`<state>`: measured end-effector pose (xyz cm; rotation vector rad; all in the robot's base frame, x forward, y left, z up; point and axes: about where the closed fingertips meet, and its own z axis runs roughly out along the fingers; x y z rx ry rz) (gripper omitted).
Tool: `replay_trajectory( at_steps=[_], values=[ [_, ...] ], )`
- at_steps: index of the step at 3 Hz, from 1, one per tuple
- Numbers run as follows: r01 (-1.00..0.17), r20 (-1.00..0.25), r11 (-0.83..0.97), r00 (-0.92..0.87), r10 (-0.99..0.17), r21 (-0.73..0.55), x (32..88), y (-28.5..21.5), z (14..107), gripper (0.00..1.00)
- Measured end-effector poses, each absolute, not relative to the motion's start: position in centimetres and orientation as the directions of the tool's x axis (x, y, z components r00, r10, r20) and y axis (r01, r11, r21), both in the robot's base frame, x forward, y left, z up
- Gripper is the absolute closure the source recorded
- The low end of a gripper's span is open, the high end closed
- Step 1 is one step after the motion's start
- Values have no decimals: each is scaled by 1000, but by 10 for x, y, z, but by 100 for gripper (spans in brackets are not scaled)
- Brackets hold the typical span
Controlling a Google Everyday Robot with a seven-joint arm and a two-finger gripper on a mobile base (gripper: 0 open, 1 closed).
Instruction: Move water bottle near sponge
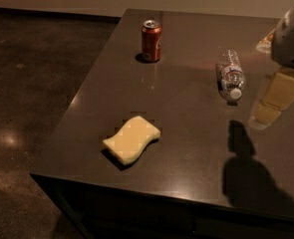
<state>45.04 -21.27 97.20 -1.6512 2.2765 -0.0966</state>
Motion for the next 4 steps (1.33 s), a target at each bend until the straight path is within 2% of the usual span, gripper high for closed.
replay_trajectory(
  at_steps=[2, 4],
  values=[
    [-806, -234, 554, -508, -829, -211, 525, -197, 942, 0],
    [-540, -271, 828, -783, -560, -151, 585, -220, 923, 0]
  ],
)
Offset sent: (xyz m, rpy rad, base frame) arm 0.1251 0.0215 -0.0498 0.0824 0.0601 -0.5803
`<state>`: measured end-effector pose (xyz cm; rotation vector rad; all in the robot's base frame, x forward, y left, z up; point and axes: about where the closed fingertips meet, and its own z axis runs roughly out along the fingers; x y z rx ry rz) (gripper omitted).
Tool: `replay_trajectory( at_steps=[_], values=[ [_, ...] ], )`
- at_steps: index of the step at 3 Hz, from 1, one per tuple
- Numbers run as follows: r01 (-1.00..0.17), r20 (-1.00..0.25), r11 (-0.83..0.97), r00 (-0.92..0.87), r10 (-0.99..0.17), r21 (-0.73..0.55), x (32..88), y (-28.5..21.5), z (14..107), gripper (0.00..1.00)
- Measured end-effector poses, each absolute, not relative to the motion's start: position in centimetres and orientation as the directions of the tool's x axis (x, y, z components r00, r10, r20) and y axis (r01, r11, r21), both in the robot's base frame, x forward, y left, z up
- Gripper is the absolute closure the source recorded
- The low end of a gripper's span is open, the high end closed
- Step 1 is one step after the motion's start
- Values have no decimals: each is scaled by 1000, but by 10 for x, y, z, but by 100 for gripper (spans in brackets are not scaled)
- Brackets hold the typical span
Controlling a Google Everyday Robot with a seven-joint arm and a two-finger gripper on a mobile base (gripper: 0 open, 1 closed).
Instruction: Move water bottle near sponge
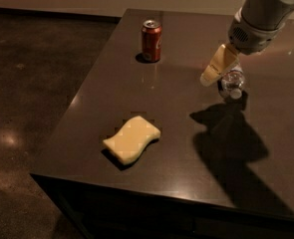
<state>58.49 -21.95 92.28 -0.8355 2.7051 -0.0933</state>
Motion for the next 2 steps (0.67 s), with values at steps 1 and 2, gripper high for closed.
replay_trajectory(
  at_steps=[1, 2],
  values=[
    [-402, -266, 909, -869, -418, -112, 602, -238, 910, 0],
    [-307, -251, 948, -914, -319, -90, 613, -255, 899, 0]
  ],
)
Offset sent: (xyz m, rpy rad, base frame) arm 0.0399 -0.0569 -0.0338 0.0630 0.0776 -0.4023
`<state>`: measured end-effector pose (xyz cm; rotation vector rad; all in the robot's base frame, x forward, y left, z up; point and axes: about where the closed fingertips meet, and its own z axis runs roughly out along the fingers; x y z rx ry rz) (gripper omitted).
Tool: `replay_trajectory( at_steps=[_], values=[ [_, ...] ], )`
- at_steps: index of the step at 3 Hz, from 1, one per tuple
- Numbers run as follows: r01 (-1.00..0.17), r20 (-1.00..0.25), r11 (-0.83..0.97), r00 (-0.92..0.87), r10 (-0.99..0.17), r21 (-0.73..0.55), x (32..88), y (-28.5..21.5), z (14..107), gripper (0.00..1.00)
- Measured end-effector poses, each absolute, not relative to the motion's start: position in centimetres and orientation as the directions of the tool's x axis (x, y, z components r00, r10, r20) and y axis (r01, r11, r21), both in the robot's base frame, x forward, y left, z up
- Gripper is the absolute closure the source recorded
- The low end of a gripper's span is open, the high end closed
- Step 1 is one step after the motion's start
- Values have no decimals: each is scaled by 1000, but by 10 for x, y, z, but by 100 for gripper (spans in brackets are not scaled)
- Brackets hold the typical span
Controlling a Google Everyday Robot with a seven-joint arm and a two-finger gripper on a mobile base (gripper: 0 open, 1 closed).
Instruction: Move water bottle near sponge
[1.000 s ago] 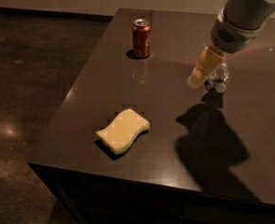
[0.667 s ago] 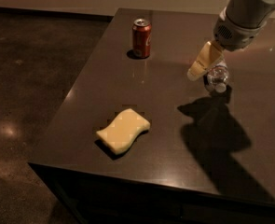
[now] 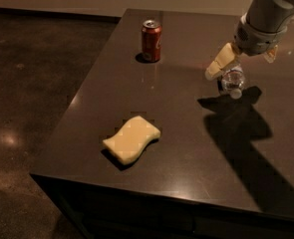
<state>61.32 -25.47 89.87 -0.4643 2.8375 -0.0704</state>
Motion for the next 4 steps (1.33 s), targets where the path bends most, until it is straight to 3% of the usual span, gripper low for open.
replay_trajectory(
  at_steps=[2, 4],
  values=[
    [-258, -213, 965, -942, -261, -40, 636, -251, 876, 0],
    [-254, -184, 967, -951, -250, 1, 641, -241, 867, 40]
  ],
)
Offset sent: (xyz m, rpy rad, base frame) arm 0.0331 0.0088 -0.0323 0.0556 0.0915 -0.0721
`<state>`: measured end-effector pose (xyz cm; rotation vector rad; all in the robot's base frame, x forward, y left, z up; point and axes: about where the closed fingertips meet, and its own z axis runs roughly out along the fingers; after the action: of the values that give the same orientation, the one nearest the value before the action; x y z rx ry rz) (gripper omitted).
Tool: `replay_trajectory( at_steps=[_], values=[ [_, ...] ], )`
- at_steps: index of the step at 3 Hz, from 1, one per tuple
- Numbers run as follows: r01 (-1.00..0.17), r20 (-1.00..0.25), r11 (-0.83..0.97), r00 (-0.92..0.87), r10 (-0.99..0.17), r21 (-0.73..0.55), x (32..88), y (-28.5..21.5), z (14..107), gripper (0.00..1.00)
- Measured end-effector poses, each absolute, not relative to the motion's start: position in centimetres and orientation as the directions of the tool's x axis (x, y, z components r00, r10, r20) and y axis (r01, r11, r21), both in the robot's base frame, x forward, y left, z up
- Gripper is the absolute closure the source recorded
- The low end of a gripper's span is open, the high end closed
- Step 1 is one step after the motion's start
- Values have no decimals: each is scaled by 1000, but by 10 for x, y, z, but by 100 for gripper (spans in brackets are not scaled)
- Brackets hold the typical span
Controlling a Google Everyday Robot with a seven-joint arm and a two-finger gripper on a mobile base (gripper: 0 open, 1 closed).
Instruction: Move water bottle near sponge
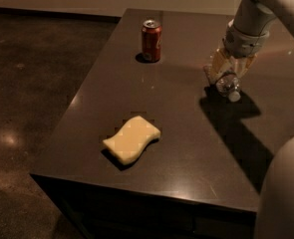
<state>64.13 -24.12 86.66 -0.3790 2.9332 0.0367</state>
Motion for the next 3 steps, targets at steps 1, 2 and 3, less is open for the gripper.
replay_trajectory(
  at_steps=[1, 2, 3],
  values=[
    [-269, -181, 963, -947, -266, -10, 638, -241, 874, 64],
    [-308, -188, 951, -933, -307, -23, 630, -236, 887, 87],
    [-403, -192, 915, -897, -398, -12, 614, -220, 897, 100]
  ],
)
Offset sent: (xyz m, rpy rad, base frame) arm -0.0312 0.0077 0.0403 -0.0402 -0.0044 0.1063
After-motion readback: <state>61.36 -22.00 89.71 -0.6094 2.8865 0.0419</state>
